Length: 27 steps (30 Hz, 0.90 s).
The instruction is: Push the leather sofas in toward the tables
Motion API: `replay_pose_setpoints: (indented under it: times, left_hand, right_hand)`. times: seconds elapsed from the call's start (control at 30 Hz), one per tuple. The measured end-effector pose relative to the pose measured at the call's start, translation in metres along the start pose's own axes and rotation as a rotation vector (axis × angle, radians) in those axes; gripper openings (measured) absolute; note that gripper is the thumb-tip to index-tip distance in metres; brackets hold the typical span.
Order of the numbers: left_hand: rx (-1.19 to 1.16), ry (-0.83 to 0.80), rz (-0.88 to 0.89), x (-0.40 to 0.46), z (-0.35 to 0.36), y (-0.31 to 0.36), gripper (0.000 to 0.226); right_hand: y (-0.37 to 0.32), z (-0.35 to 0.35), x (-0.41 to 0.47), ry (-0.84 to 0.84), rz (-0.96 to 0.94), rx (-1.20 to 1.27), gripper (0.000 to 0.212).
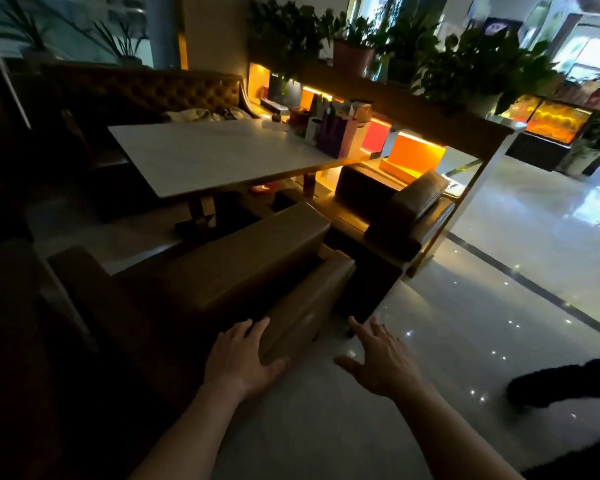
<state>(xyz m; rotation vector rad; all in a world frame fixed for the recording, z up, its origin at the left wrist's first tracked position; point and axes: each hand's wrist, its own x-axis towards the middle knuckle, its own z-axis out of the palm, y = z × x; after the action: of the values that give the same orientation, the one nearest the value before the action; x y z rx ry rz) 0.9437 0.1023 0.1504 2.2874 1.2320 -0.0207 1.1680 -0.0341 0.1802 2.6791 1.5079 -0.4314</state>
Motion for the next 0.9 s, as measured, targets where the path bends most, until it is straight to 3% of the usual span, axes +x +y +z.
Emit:
replay_pose_setpoints:
  times: [0.33, 0.7, 0.9]
  left_hand:
    - [-0.061, -0.052, -0.168, 0.107, 0.017, 0.023, 0.099]
    - [-0.139, 0.014, -0.563, 0.188, 0.075, 0.027, 0.102]
    - [-0.091, 0.016, -0.690, 0.221, 0.118, 0.036, 0.106]
  right_hand:
    - [0.035, -0.021, 0.141, -0.089, -0.113, 0.002, 0.091]
    - [0.055, 0.019, 0.326, -0.295, -0.477, -0.130, 0.098]
    - [0.054, 0.043, 0.421, -0.351, -0.700, -0.305, 0.110]
